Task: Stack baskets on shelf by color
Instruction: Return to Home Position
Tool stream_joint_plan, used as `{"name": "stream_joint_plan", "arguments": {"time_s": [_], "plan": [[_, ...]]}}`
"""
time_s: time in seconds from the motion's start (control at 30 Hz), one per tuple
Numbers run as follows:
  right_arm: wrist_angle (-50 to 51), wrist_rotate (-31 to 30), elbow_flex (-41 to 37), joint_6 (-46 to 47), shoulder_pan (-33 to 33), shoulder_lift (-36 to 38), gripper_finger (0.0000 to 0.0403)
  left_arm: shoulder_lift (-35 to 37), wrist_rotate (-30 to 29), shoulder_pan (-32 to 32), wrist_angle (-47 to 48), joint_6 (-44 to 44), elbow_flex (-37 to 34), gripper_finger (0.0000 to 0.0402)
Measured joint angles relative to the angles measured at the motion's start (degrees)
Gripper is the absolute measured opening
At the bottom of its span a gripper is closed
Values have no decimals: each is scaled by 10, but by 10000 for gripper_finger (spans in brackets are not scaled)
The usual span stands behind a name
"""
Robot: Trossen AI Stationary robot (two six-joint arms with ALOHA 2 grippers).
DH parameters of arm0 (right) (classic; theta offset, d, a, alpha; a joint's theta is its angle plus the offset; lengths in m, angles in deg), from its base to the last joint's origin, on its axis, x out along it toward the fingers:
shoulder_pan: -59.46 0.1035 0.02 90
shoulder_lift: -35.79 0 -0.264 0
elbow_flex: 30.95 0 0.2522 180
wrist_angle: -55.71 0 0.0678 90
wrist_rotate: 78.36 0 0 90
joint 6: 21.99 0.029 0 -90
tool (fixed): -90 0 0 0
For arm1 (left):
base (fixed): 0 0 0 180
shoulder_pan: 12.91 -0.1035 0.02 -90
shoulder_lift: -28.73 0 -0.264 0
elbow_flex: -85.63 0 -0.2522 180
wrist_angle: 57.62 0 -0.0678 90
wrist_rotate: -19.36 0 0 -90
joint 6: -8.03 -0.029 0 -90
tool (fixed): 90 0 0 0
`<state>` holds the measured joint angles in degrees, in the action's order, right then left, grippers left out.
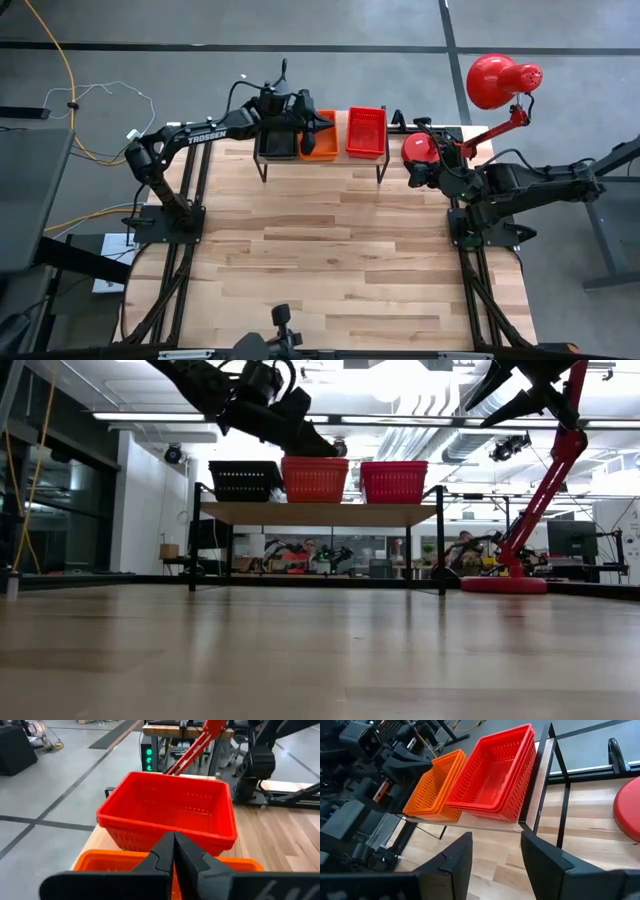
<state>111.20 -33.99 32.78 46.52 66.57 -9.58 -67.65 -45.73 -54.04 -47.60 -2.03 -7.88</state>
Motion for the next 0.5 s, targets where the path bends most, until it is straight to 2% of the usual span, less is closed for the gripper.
{"name": "stream_joint_plan", "arguments": {"time_s": [0.17,0.33,0.5], "plan": [[0,3,0,1,0,0,156,10,0,0,-6,16,0,0],[-1,11,0,-2,0,0,156,52,7,-1,-36,50,0,0],[-13,7,0,-55,0,0,156,105,37,5,-38,101,0,0]]}}
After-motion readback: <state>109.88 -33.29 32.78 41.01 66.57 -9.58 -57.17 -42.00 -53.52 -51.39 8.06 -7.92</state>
